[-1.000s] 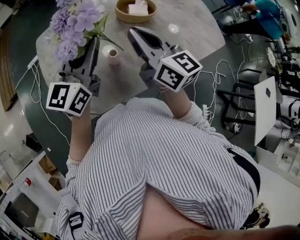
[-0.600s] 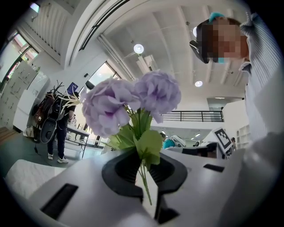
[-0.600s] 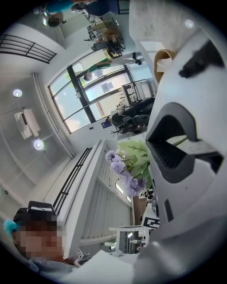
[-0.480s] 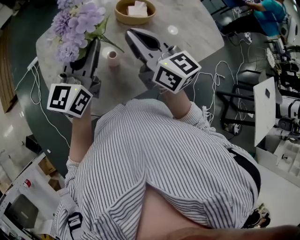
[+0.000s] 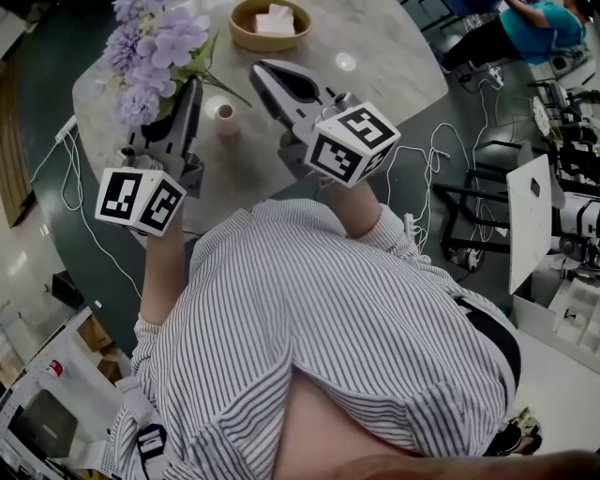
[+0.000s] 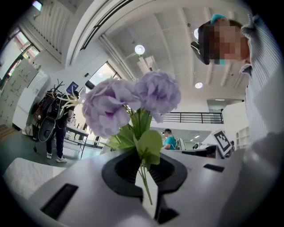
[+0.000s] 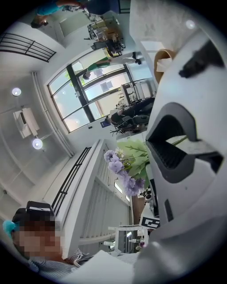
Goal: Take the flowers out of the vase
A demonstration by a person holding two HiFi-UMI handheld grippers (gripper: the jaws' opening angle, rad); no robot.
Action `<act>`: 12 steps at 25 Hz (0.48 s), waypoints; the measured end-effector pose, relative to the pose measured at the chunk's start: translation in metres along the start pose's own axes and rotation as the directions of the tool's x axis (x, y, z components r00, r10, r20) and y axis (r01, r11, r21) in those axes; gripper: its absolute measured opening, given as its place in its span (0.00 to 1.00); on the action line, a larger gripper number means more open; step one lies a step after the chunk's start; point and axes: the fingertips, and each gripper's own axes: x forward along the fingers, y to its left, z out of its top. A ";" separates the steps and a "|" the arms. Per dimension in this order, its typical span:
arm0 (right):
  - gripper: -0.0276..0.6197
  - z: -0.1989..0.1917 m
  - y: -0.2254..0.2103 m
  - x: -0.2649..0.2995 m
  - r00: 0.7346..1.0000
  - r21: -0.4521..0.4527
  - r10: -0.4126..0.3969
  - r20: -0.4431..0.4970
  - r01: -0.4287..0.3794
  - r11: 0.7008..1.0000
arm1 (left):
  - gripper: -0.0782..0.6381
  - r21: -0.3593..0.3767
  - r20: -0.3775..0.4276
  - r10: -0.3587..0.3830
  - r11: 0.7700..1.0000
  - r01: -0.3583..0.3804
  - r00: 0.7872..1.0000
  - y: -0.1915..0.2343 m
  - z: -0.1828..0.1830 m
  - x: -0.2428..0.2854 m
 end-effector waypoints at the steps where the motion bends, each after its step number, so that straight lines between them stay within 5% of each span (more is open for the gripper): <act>1: 0.07 0.000 0.001 0.000 1.000 -0.001 0.002 -0.001 -0.002 1.000 | 0.16 0.004 -0.001 -0.002 1.000 0.002 1.000 0.000 0.000 0.000; 12: 0.07 -0.004 0.002 0.003 1.000 0.000 0.009 -0.013 -0.009 1.000 | 0.16 0.007 -0.001 -0.016 1.000 0.016 1.000 -0.001 0.001 0.000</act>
